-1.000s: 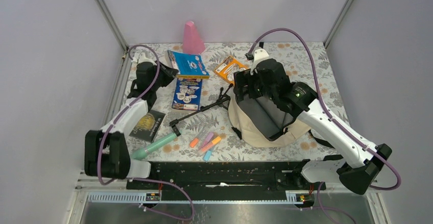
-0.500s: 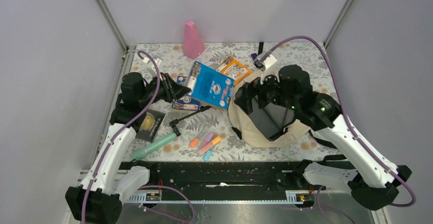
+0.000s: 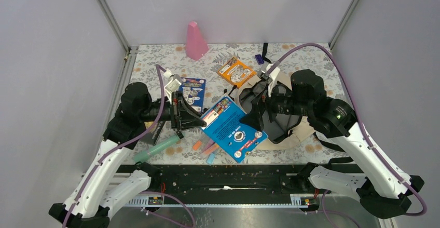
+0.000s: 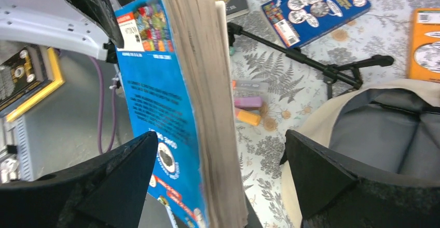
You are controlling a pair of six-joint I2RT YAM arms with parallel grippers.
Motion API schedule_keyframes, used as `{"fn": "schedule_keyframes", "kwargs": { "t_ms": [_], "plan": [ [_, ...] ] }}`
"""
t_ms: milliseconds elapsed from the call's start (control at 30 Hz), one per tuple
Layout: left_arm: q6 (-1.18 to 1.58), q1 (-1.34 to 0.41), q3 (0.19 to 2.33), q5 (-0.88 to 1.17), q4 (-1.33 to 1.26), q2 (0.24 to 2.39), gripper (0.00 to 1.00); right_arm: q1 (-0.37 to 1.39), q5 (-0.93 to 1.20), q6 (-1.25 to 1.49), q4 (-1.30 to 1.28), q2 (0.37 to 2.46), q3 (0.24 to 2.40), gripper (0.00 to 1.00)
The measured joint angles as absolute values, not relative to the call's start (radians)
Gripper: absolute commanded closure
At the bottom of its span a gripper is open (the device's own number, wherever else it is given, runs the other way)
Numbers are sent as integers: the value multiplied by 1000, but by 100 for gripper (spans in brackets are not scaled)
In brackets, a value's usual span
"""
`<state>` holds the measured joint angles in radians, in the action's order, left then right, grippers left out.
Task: Pack the student bag
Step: Pick up the book from the center of the board.
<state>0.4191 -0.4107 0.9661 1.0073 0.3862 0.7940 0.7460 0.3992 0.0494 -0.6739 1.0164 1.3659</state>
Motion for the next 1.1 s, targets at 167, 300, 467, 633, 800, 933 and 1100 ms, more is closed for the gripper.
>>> {"fn": "schedule_keyframes", "kwargs": {
  "t_ms": [167, 300, 467, 633, 800, 933, 1100],
  "plan": [
    [422, -443, 1024, 1048, 398, 778, 100, 746, 505, 54, -683, 1016, 1362, 0],
    [420, -459, 1061, 1071, 398, 768, 100, 746, 646, 98, -662, 1023, 1354, 0],
    [406, -487, 1097, 1085, 397, 781, 100, 746, 799, 176, -619, 1076, 1354, 7],
    [384, -497, 1104, 1084, 396, 798, 100, 746, 905, 256, -561, 1110, 1348, 44],
    [364, -499, 1104, 1064, 394, 814, 100, 745, 933, 283, -540, 1091, 1348, 72],
    [359, -507, 1104, 1061, 383, 813, 100, 744, 905, 283, -537, 1074, 1339, 100],
    [330, -511, 1104, 1045, 375, 829, 24, 746, 835, 262, -537, 1044, 1323, 100]
  ]
}}
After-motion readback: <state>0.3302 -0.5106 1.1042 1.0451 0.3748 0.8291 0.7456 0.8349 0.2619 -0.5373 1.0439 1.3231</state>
